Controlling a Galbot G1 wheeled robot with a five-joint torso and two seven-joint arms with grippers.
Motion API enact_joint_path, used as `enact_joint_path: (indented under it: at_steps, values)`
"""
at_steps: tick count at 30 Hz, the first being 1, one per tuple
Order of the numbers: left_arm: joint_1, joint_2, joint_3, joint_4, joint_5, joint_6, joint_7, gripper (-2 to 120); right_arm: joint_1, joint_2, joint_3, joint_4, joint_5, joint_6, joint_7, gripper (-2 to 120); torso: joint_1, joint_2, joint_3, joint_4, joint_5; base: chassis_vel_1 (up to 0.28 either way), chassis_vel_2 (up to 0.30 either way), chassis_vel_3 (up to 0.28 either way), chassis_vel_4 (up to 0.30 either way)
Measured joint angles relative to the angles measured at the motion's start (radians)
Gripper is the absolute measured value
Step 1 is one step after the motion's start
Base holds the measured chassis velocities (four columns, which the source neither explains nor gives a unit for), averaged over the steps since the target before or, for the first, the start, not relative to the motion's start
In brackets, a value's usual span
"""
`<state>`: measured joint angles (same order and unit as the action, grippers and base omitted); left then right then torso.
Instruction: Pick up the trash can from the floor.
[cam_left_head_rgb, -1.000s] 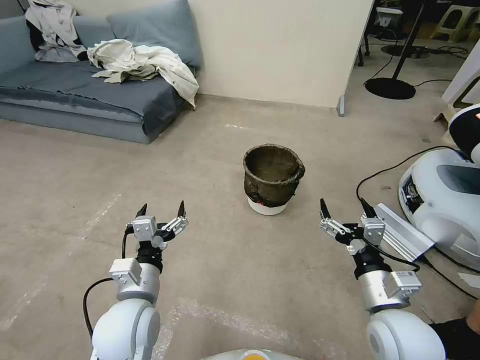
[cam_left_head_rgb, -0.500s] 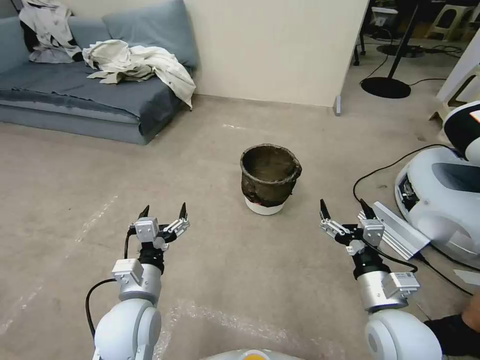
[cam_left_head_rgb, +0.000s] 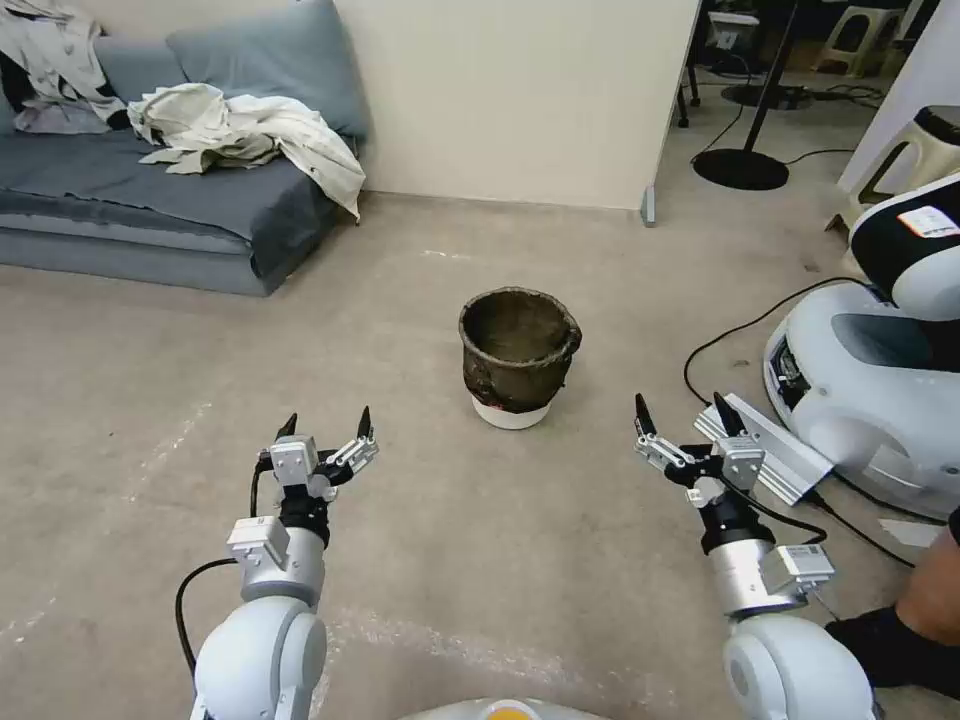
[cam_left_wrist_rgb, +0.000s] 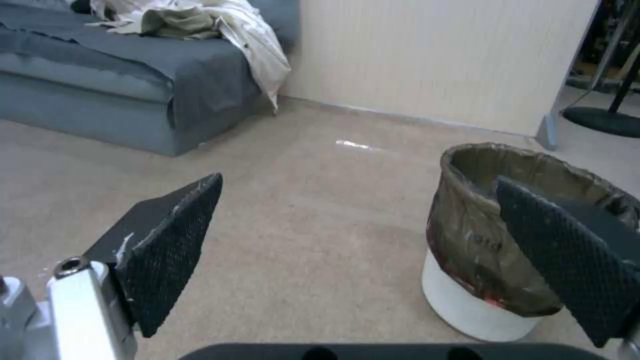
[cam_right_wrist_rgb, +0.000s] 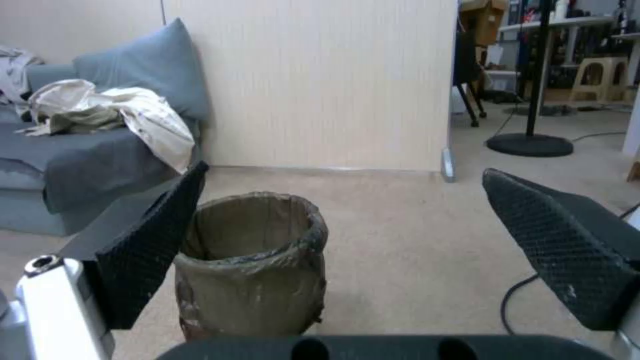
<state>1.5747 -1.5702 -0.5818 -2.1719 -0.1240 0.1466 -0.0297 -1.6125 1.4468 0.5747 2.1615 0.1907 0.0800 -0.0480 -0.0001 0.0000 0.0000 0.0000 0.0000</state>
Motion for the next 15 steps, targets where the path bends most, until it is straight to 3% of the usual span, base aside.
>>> enact_joint_path:
  at_steps: [7,15]
  values:
    - [-0.007,0.001,0.002,0.014,-0.001,-0.015,0.011,100,0.004,0.007,-0.006,-0.005,0.000,0.000,0.000,100,0.000,0.000,0.000,-0.0001,-0.0001,0.000,0.000,0.000,0.000]
    - [-0.020,0.005,0.004,0.034,-0.017,-0.024,0.020,100,0.007,0.011,-0.009,-0.007,-0.004,-0.006,0.002,100,0.000,0.000,0.000,0.0000,0.0000,-0.070,0.071,0.061,-0.060]
